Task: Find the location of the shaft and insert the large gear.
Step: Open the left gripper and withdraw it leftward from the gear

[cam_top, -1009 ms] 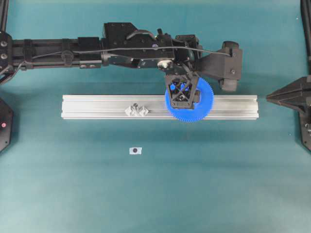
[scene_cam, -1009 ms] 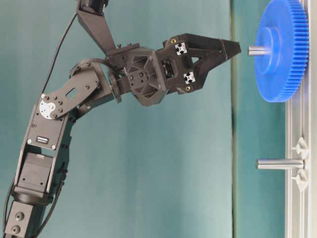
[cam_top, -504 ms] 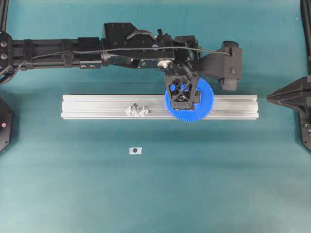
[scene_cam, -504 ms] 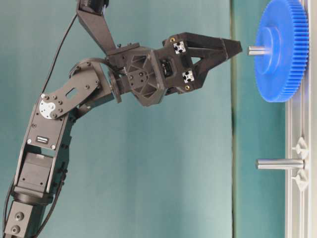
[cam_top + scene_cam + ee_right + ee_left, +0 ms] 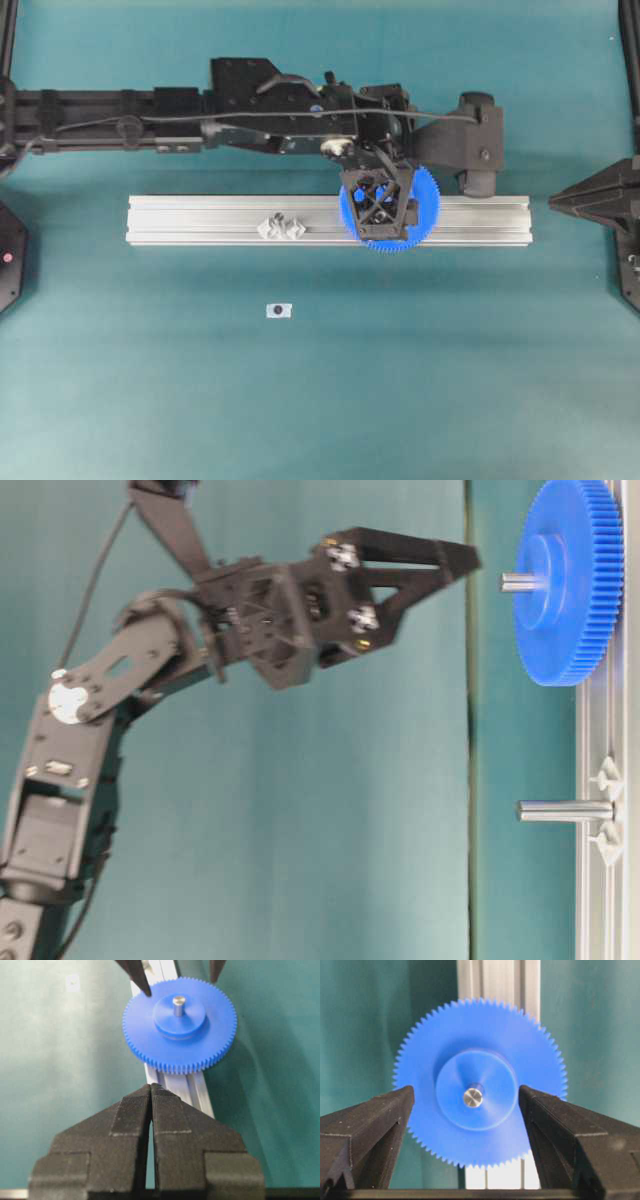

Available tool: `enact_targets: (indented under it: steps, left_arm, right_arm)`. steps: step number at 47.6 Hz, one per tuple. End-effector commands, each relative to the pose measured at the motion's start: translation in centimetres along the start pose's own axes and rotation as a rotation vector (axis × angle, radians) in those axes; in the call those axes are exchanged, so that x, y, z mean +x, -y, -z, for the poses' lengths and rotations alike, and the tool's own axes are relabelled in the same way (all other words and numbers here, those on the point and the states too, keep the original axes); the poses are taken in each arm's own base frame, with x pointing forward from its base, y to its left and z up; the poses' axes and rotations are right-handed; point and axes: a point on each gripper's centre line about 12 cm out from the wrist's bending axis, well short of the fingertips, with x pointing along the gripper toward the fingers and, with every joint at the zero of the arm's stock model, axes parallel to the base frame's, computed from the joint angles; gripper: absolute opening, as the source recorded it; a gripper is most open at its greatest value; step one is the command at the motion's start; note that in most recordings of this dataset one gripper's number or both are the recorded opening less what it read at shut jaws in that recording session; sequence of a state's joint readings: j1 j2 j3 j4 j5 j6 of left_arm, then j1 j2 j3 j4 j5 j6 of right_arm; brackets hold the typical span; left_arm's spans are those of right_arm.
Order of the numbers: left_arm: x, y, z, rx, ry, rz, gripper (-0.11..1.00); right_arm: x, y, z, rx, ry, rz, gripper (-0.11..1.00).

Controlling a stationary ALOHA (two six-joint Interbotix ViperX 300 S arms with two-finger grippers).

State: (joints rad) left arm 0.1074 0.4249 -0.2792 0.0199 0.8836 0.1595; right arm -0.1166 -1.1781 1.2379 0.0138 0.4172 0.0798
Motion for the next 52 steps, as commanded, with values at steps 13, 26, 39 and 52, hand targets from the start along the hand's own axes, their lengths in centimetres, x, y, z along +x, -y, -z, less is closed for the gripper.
enact_targets:
  steps: [13,26,39,52]
  left_arm:
    - [-4.1,0.2,-1.0,-0.010,0.102,-0.013,0.84]
    - [-5.6,0.4,-0.2,-0.059,0.157,-0.016,0.84]
    - [-7.3,1.3,1.3,-0.097,0.208,-0.008,0.84]
    - [-9.4,2.0,2.7,-0.097,0.305,-0.009,0.84]
  right_arm:
    - [0.0,0.0,-0.4,0.008,0.008,0.000,0.04]
    - [0.0,0.0,-0.5,0.008,0.009,0.001,0.04]
    - [0.0,0.0,-0.4,0.008,0.008,0.001,0.04]
    - [0.0,0.0,-0.5,0.008,0.009,0.001,0.04]
